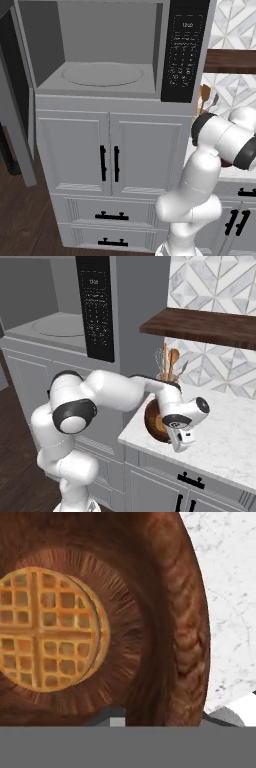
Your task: Open the microwave, place the bowl with waffle inside the microwave, then close the microwave door and turn it on.
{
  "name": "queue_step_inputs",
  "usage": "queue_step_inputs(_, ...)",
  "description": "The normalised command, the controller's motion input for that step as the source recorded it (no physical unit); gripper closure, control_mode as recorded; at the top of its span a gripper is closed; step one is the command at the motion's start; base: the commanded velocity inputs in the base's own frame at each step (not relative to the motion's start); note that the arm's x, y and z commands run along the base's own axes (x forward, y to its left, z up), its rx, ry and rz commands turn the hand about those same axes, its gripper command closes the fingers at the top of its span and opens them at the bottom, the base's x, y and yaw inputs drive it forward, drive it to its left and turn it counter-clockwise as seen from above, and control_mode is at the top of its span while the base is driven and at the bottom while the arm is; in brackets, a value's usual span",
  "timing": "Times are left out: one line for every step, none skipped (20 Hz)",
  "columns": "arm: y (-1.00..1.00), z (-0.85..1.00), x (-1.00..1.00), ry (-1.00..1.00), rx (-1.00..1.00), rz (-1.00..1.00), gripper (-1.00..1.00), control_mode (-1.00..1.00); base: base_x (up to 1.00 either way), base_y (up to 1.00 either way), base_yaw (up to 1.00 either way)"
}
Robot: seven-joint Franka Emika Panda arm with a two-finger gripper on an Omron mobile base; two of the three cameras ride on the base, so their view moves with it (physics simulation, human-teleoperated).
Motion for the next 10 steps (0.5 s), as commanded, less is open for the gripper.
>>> queue_step_inputs(0.00,0.41,-0.24,-0.20,0.13,-0.11,1.00,-1.00,0.00,0.00,0.00)
queue_step_inputs(0.00,0.44,-0.28,-0.20,0.13,-0.12,1.00,-1.00,0.00,0.00,0.00)
queue_step_inputs(0.00,0.47,-0.31,-0.23,0.14,-0.13,1.00,-1.00,0.00,0.00,0.00)
queue_step_inputs(0.00,0.56,-0.34,-0.26,0.17,-0.13,1.00,-1.00,0.00,0.00,0.00)
queue_step_inputs(0.00,0.57,-0.36,-0.29,0.19,-0.13,1.00,-1.00,0.00,0.00,0.00)
queue_step_inputs(0.04,0.62,-0.41,-0.33,0.21,-0.13,1.00,-1.00,0.00,0.00,0.00)
queue_step_inputs(0.04,0.69,-0.46,-0.36,0.23,-0.13,1.00,-1.00,0.00,0.00,0.00)
queue_step_inputs(0.06,0.75,-0.54,-0.36,0.23,-0.12,1.00,-1.00,0.00,0.00,0.00)
queue_step_inputs(0.14,0.86,-0.64,-0.35,0.23,-0.11,1.00,-1.00,0.00,0.00,0.00)
queue_step_inputs(0.16,0.97,-0.77,-0.34,0.23,-0.10,1.00,-1.00,0.00,0.00,0.00)
